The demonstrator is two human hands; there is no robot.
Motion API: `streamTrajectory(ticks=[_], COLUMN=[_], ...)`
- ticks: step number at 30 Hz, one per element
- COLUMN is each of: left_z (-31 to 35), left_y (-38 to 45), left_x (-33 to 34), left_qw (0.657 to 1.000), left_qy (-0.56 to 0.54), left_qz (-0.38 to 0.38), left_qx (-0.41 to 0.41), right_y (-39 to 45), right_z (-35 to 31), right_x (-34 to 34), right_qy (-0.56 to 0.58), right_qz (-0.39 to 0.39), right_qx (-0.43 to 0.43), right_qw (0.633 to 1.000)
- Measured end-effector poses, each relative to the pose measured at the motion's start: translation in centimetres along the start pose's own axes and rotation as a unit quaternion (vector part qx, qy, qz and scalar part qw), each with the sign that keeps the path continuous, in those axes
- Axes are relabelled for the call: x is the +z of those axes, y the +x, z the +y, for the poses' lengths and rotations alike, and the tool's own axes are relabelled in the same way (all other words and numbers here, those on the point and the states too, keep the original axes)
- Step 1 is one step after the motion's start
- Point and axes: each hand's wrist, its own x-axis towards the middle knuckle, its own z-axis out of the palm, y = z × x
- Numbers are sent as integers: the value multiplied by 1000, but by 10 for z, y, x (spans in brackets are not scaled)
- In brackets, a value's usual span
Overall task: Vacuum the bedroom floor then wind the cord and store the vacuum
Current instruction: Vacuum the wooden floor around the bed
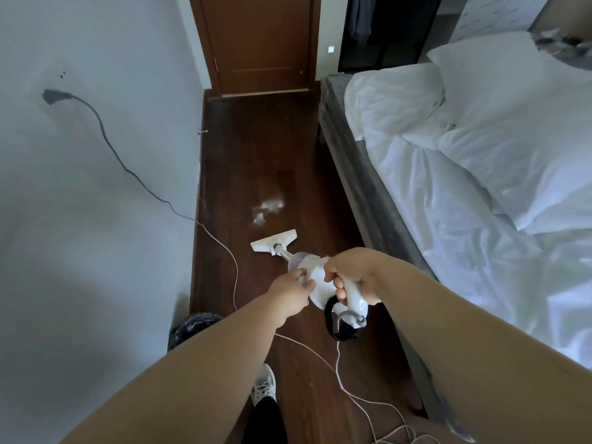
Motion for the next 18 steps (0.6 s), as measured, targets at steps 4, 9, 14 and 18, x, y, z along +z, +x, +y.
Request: streamTrajectory(ticks=[4,9,14,18], left_z=[7,18,22,25], left_y=[37,85,117,139], left_x=[-39,-89,-118,-136], left_qw=[1000,1000,1000,1000], left_qy=[-3,3,7,3], left_qz=[1,-6,-13,-18], left_qx=[-8,-6,-5,-5], right_y=[27,58,79,93], right_z=[-47,-103,-136,-157], right_x=[12,28,39,47], right_qy=[-7,7,19,34], right_qz=[4,15,26,33], right_qx=[5,13,20,29], right_qw=[1000,1000,999,998])
